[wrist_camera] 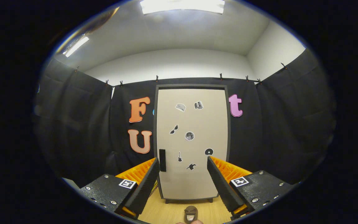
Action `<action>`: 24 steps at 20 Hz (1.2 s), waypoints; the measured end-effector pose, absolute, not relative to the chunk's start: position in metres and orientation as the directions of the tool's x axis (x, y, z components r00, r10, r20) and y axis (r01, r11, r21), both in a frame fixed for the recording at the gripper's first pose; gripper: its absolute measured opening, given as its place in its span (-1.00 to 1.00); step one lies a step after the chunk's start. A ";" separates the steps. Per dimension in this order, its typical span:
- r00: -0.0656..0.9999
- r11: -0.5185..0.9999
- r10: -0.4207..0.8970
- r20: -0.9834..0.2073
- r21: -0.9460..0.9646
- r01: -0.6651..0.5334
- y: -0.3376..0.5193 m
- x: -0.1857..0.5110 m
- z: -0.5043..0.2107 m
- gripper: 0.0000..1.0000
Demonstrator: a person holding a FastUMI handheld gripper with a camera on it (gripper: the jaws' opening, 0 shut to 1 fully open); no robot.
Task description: Open the shoe cabinet door, grab the shoes and put them into the shoe cabinet, then close the shoe cabinet door.
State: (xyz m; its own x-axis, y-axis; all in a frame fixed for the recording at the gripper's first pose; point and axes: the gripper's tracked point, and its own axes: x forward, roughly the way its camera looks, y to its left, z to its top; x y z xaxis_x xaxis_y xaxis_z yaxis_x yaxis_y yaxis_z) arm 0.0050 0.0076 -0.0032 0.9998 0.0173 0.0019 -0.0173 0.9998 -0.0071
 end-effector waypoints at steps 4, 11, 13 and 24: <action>1.000 1.000 0.026 -0.014 0.003 -0.026 0.013 0.009 -0.012 0.90; 0.999 0.999 0.025 -0.036 0.034 -0.024 0.036 0.024 -0.029 0.90; 0.999 0.999 0.022 -0.035 0.035 -0.020 0.044 0.030 -0.031 0.91; 0.998 0.999 0.043 -0.054 0.023 -0.042 0.073 0.110 -0.057 0.91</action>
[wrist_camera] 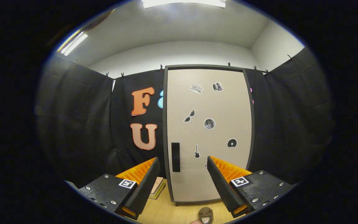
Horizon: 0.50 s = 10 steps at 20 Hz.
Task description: Open the shoe cabinet door, grab the shoes and put them into the shoe cabinet, then close the shoe cabinet door.
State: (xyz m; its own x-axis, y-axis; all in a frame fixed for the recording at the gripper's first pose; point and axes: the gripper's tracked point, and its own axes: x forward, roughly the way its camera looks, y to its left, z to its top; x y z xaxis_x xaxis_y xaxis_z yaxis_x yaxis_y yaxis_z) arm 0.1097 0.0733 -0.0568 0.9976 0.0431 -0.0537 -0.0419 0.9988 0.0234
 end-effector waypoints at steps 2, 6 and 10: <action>0.997 0.998 0.046 -0.065 0.037 -0.044 0.077 0.134 -0.068 0.91; 0.995 0.997 0.053 -0.084 0.052 -0.049 0.083 0.184 -0.088 0.91; 0.991 0.998 0.060 -0.116 0.033 -0.057 0.091 0.227 -0.114 0.84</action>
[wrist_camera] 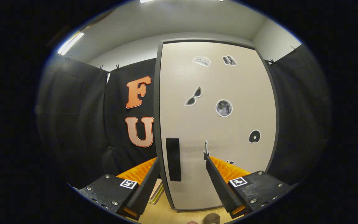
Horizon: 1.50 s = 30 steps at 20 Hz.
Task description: Open the shoe cabinet door, grab the shoes and put them into the shoe cabinet, then close the shoe cabinet door.
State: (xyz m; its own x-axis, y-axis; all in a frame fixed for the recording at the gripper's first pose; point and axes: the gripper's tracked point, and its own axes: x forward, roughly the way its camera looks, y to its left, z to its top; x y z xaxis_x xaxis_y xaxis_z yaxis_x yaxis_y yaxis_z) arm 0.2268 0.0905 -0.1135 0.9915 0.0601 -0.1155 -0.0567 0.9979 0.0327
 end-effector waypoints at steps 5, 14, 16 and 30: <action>0.987 0.996 0.086 -0.133 0.009 -0.086 0.105 0.264 -0.135 0.67; 0.989 0.995 0.076 -0.128 -0.056 -0.084 0.120 0.292 -0.146 -0.09; 0.991 0.996 0.057 -0.121 -0.064 -0.065 0.118 0.291 -0.145 -0.23; 0.975 0.997 0.071 -0.213 -0.008 -0.074 0.109 0.248 -0.139 -0.60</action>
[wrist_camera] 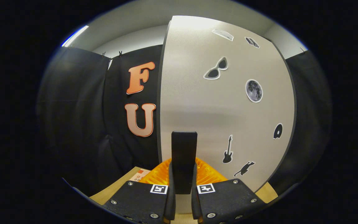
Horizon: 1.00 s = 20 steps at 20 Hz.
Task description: Open the shoe cabinet door, grab the shoes and put them into the shoe cabinet, then close the shoe cabinet door.
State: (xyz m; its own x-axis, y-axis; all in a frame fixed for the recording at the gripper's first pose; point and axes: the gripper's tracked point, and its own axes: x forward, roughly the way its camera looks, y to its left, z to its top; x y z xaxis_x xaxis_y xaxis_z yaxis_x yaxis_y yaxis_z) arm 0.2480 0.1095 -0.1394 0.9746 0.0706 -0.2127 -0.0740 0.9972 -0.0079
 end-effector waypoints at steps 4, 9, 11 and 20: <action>0.975 0.999 0.045 -0.218 -0.013 -0.049 0.091 0.207 -0.138 -0.60; 0.974 1.000 0.004 -0.226 -0.024 -0.010 0.068 0.167 -0.131 -0.60; 0.973 0.999 -0.018 -0.230 -0.029 0.012 0.059 0.152 -0.129 -0.60; 0.971 0.997 -0.055 -0.232 -0.067 0.041 0.015 0.104 -0.117 -0.63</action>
